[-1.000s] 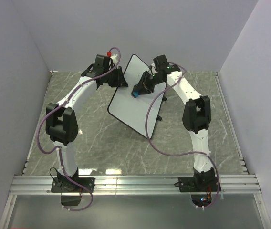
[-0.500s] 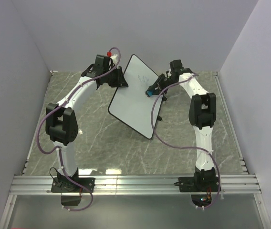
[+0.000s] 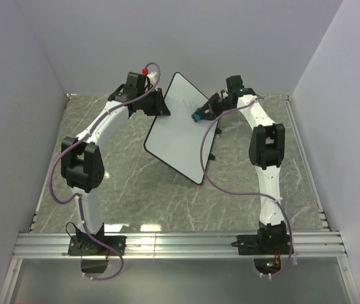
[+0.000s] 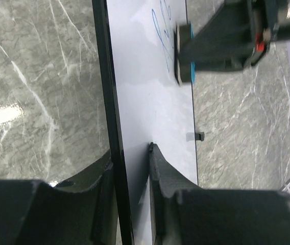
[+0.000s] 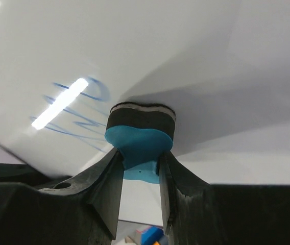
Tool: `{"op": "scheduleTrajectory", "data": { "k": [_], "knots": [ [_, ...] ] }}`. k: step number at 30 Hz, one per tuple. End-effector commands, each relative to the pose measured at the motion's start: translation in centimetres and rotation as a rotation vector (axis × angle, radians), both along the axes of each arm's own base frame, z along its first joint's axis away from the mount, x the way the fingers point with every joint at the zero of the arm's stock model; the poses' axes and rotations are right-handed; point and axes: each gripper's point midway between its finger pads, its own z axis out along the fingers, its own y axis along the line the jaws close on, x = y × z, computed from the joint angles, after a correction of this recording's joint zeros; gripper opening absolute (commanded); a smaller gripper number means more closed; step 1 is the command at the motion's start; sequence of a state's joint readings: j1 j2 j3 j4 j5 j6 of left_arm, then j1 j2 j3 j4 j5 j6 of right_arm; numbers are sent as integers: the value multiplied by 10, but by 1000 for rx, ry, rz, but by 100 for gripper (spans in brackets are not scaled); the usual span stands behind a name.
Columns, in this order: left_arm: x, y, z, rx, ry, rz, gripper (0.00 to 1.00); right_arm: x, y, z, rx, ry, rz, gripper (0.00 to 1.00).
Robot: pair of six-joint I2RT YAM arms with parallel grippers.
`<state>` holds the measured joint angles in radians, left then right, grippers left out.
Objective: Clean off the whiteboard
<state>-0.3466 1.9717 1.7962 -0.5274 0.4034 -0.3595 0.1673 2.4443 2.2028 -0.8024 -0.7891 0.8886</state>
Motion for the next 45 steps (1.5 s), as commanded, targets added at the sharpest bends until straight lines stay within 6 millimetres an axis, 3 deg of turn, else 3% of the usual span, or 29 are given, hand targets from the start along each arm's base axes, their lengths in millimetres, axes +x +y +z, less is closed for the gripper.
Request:
{"op": "scheduleTrajectory", "data": {
  "k": [1,10,14,17,20,21,22,28,31,36,38,41,45],
  "knots": [
    [-79,-39,-63,66,230,-296,0,36,50,-10,72,-115,-12,0],
    [-85,-35,-66,96,264,-319,0,99,39,-11,161,-110,-227,0],
    [-86,-32,-70,122,274,-316,0,105,28,-29,134,-68,-275,0],
    [-86,-33,-71,134,271,-317,0,95,26,-41,96,-35,-255,0],
    [-87,-37,-73,133,276,-326,0,70,29,-51,83,21,-184,0],
    [-86,-38,-72,132,274,-328,0,57,31,-44,85,45,-154,0],
    [-86,-39,-72,129,274,-331,0,40,29,-58,59,73,-111,0],
    [-87,-44,-73,124,269,-351,0,-72,31,-81,-43,268,119,0],
    [-89,-45,-72,127,262,-355,0,-107,30,-82,-48,347,172,0],
    [-90,-46,-71,123,257,-365,0,-99,37,-56,-11,320,176,0],
    [-91,-47,-71,118,256,-368,0,-82,45,-40,15,281,175,0],
    [-91,-47,-71,121,254,-369,0,-47,55,-35,58,246,108,0],
    [-92,-47,-67,116,244,-370,0,19,69,-31,186,188,-63,0]
  ]
}}
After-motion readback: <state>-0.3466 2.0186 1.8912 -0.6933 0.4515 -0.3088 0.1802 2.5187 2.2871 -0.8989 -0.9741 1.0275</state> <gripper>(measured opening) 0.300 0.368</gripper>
